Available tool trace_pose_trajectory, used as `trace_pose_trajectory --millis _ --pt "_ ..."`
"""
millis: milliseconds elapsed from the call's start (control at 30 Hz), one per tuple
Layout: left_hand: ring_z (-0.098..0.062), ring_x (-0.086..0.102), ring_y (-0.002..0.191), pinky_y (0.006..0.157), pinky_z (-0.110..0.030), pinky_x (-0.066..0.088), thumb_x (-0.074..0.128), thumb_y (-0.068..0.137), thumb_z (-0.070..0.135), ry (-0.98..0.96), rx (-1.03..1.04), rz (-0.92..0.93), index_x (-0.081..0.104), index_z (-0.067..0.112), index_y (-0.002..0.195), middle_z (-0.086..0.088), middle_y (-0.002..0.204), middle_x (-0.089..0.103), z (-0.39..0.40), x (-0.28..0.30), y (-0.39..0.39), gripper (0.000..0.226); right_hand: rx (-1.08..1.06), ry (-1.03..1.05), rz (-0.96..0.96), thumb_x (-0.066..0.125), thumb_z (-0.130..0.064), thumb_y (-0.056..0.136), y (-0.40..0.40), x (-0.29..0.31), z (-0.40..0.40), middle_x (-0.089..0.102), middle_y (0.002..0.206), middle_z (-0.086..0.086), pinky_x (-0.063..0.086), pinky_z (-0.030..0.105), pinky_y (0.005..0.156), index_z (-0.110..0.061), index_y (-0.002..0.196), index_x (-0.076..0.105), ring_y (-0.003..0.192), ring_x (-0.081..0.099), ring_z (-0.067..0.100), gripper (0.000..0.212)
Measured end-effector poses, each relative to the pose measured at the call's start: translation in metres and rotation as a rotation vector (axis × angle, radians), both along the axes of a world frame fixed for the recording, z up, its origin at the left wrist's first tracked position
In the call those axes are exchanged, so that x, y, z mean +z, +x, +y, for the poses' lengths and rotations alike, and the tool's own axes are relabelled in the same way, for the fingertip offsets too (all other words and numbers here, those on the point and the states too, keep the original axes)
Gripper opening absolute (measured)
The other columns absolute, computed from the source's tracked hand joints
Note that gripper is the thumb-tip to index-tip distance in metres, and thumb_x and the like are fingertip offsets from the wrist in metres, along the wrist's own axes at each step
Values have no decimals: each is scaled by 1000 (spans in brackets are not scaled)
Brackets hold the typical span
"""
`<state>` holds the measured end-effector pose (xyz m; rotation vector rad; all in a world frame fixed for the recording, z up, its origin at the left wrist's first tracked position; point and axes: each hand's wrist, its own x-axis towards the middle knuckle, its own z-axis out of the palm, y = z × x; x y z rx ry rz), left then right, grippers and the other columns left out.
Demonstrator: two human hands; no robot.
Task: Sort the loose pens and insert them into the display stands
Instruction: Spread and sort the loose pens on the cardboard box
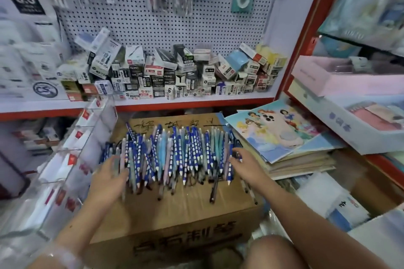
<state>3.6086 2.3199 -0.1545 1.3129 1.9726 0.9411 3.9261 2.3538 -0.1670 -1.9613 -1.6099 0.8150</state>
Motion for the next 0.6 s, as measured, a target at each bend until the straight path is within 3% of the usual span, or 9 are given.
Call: trace_pose_trajectory --millis 100,200,333,400,467,533,600 --pt "-36 29 135 110 -48 28 53 89 41 -126 41 55 29 24 145 -15 150 29 19 -19 -13 63 -38 -2 -24 47 -32 96 11 -14 20 45 140 7 40 41 103 -15 138 39 125 46 25 46" --pt "-35 9 142 113 -41 14 52 92 34 -249 68 156 16 14 149 -17 155 11 32 -39 -13 70 31 0 -71 44 -36 96 9 -30 35 48 135 5 43 42 99 -20 136 41 119 49 24 43" --pt "-36 8 142 112 -40 12 52 92 32 -293 130 185 17 9 148 -20 154 9 43 -45 -8 70 -21 -26 -138 34 -42 98 3 -46 54 29 150 7 33 45 108 -23 144 29 136 30 29 51" --pt "-35 6 142 112 -41 11 51 93 35 -278 117 215 17 10 148 -19 155 8 49 -48 -5 69 -68 -51 -127 33 -42 98 1 -46 60 31 150 7 34 44 107 -23 144 30 135 31 30 50" --pt "-37 12 140 111 -42 15 51 92 34 -234 136 206 22 11 147 -19 153 17 53 -49 -3 66 -160 -59 -17 34 -40 98 1 -42 66 44 139 8 44 38 91 -21 142 32 121 47 31 47" --pt "-41 24 134 108 -43 22 52 90 36 -207 167 188 31 10 143 -23 146 31 57 -51 -8 63 -229 -69 120 37 -34 99 3 -37 67 54 123 11 43 32 70 -17 139 34 93 57 28 44" --pt "-44 33 128 106 -42 25 52 87 41 -206 163 218 38 8 139 -27 138 40 60 -52 -16 63 -261 -72 170 41 -21 97 6 -33 67 52 88 10 32 26 53 -19 121 40 62 45 21 25"
